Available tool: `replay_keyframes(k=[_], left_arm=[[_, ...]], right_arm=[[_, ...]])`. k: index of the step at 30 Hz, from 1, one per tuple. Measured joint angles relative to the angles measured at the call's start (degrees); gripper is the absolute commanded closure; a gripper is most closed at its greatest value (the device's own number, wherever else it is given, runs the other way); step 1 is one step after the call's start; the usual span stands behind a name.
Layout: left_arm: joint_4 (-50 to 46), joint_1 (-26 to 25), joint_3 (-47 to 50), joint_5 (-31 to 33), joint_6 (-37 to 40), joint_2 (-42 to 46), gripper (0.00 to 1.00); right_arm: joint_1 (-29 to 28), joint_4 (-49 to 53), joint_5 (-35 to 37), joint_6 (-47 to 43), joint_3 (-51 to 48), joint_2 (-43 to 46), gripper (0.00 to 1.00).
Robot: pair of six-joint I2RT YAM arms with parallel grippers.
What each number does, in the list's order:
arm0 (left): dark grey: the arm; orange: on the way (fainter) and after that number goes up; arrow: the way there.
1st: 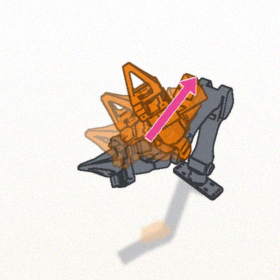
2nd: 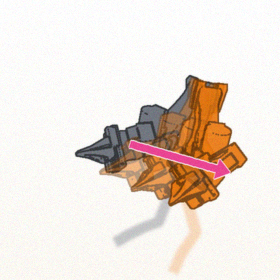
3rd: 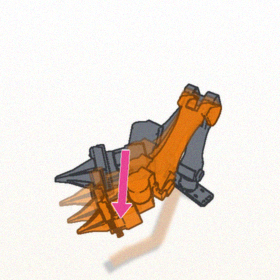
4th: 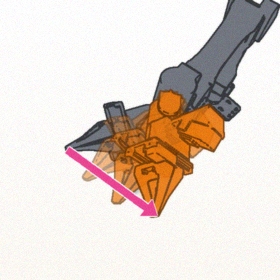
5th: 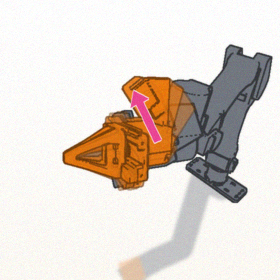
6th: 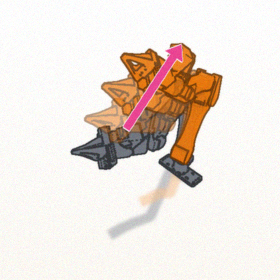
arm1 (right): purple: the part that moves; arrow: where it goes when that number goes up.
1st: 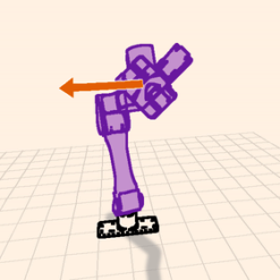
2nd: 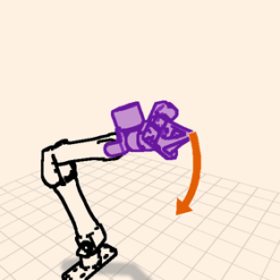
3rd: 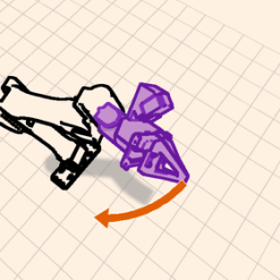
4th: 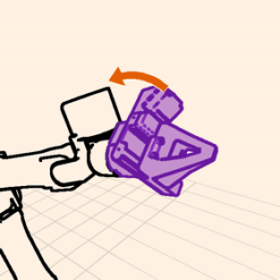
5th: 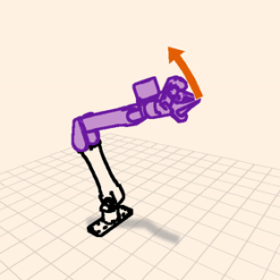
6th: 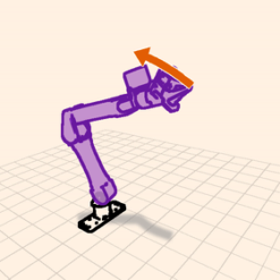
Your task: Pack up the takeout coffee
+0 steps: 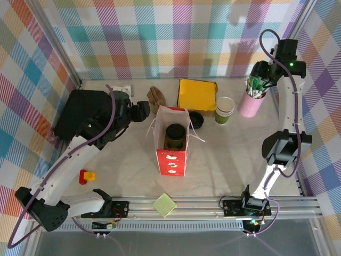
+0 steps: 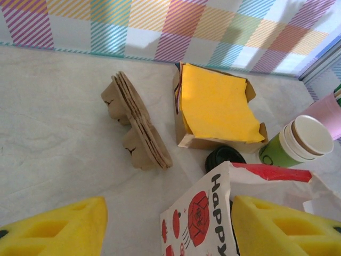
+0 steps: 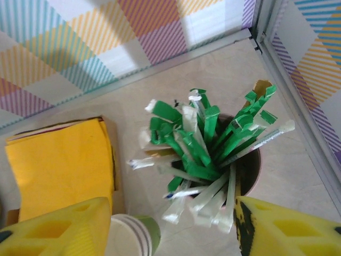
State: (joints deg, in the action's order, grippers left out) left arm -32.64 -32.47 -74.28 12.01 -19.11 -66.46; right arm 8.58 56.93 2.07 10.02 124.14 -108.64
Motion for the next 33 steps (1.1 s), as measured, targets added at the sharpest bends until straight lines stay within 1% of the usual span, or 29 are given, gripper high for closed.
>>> replay_keyframes(k=[10, 14, 21, 27, 33], left_arm=[[1.6, 0.0, 1.9, -2.7, 2.6, -1.9, 0.38], [2.8, 0.0, 1.9, -4.0, 3.3, -3.7, 0.38], [3.1, 0.0, 1.9, -5.0, 3.6, -5.0, 0.38], [3.7, 0.0, 1.9, -5.2, 3.5, -5.3, 0.39], [4.4, 0.0, 1.9, -5.6, 3.5, -6.1, 0.39]], right_arm=[[0.2, -2.1, 0.0, -1.7, 0.7, -8.4, 0.54], [0.3, -2.4, 0.7, -2.1, 0.8, -9.0, 0.59], [0.7, -4.5, 1.6, -3.0, 1.1, -9.0, 0.7], [1.5, -4.9, 1.6, -3.3, 2.8, -9.9, 0.72], [2.0, -5.0, 1.3, -3.4, 5.0, -12.6, 0.73]])
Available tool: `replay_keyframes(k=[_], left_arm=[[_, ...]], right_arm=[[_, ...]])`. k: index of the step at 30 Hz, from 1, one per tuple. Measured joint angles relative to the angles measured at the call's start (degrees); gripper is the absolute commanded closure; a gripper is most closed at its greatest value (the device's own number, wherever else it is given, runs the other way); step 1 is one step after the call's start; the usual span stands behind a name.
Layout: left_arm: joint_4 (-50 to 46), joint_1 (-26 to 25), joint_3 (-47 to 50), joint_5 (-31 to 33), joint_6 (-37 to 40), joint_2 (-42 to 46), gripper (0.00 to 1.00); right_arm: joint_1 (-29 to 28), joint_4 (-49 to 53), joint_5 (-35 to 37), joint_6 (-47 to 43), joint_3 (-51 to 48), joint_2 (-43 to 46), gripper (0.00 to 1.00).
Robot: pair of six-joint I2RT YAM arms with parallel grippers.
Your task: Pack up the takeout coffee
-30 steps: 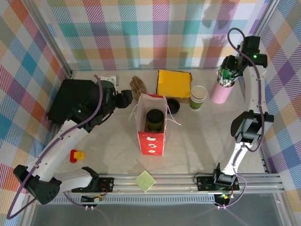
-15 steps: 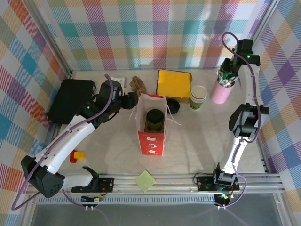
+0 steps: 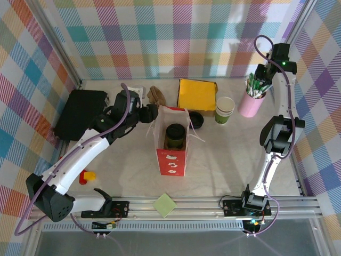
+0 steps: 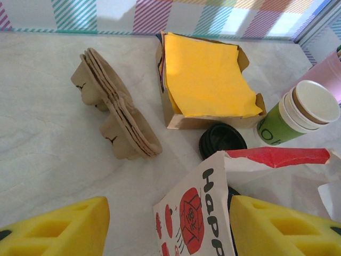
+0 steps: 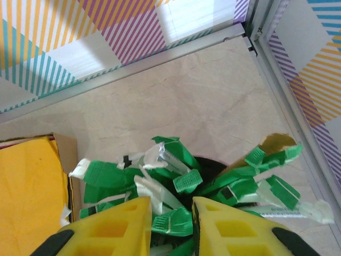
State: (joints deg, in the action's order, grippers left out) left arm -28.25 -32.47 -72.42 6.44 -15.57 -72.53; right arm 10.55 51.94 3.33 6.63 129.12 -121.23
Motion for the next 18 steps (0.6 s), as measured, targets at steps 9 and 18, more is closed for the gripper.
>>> replay_keyframes(k=[9, 18], left_arm=[[0.0, 0.0, 0.0, -0.9, 0.0, -1.1, 0.4], [-0.1, 0.0, 0.0, -1.0, 0.0, -1.1, 0.4]], right_arm=[[0.0, 0.0, -0.9, -0.1, 1.3, -1.4, 0.84], [0.0, 0.0, -1.0, -0.4, 1.4, -1.3, 0.98]])
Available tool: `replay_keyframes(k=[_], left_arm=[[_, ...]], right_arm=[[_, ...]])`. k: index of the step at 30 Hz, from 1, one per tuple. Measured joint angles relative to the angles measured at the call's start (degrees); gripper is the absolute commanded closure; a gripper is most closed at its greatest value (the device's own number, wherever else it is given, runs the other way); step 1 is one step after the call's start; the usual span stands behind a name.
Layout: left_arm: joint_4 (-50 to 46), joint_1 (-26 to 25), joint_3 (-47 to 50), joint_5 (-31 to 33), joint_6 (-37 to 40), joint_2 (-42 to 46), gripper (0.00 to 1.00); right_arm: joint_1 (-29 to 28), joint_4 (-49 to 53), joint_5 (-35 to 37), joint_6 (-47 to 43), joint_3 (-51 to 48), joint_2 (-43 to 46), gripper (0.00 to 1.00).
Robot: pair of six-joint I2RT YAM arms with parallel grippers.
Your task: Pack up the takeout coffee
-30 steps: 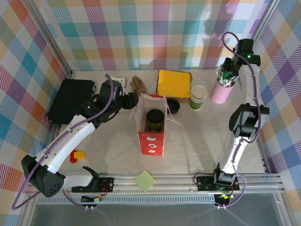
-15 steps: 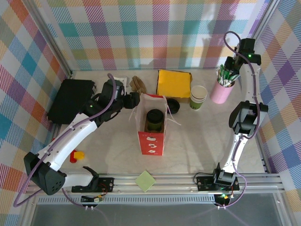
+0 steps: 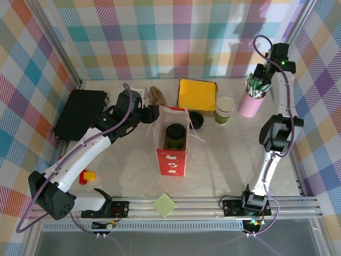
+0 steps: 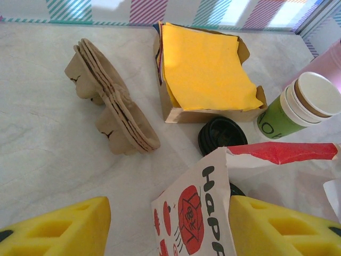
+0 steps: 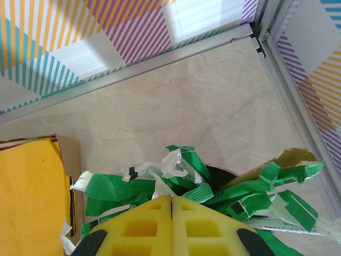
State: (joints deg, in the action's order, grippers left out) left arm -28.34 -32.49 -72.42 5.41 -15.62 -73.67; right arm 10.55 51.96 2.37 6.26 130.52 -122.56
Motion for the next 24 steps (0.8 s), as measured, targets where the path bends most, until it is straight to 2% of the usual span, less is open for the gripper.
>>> replay_keyframes(k=[6, 18, 24], left_arm=[[0.0, 0.0, 0.0, 0.0, 0.0, 0.0, 0.4], [-0.1, -0.8, 0.0, 0.2, 0.0, 1.9, 0.41], [-0.2, -1.2, 0.2, 0.2, -0.2, 4.0, 0.41]], right_arm=[[0.0, 0.9, 0.2, -0.7, -0.6, 1.7, 1.0], [0.0, 2.8, -1.8, -0.8, -1.5, 20.2, 1.0], [0.0, 2.8, -2.7, -1.2, -1.5, 23.3, 1.0]])
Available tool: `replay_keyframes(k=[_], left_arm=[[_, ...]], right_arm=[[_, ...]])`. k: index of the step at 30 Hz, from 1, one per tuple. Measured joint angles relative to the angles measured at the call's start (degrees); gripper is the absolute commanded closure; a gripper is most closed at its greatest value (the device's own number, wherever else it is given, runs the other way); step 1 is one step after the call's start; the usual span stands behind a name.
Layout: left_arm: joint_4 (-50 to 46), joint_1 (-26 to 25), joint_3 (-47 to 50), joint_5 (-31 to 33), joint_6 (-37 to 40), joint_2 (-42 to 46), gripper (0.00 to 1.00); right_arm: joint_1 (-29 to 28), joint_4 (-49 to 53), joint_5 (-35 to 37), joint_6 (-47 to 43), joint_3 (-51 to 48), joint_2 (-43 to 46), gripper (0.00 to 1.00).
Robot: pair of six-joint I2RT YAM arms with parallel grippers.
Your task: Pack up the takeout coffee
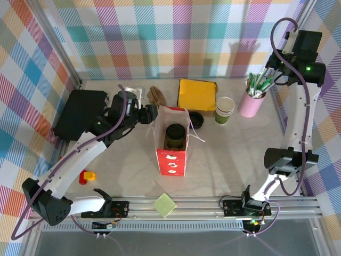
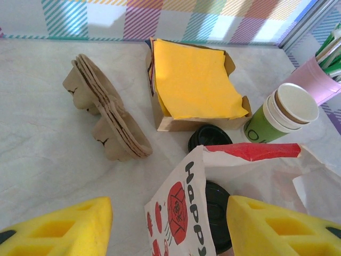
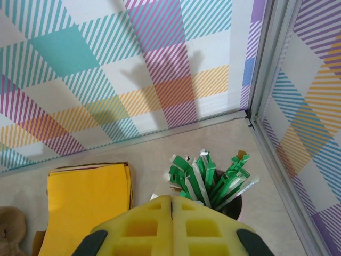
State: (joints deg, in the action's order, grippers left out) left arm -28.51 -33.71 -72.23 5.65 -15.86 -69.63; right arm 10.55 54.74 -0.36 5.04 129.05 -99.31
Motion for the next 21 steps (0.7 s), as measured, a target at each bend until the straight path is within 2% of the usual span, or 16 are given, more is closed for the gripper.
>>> replay_keyframes(k=[4, 10, 15, 18, 21], left_arm=[[-0.4, -0.1, 0.9, 0.5, -0.3, 1.5, 0.41], [-1.4, -0.3, 1.2, 1.1, -0.7, 1.9, 0.41], [-1.6, -0.3, 1.6, 1.5, -0.8, 1.9, 0.41], [-1.6, -0.3, 1.6, 1.5, -0.8, 1.9, 0.41], [-1.6, -0.3, 1.7, 1.5, -0.8, 1.9, 0.41]], right_arm=[[0.0, 0.0, 0.1, -0.2, -1.0, -1.9, 0.99], [0.0, 0.0, 0.6, -0.4, -2.8, -7.6, 0.84], [0.0, 0.0, 0.8, -0.3, -2.8, -11.4, 0.85], [0.0, 0.0, 1.0, -0.1, -2.8, -11.9, 0.97], [0.0, 0.0, 1.0, 0.0, -2.6, -11.9, 0.97]])
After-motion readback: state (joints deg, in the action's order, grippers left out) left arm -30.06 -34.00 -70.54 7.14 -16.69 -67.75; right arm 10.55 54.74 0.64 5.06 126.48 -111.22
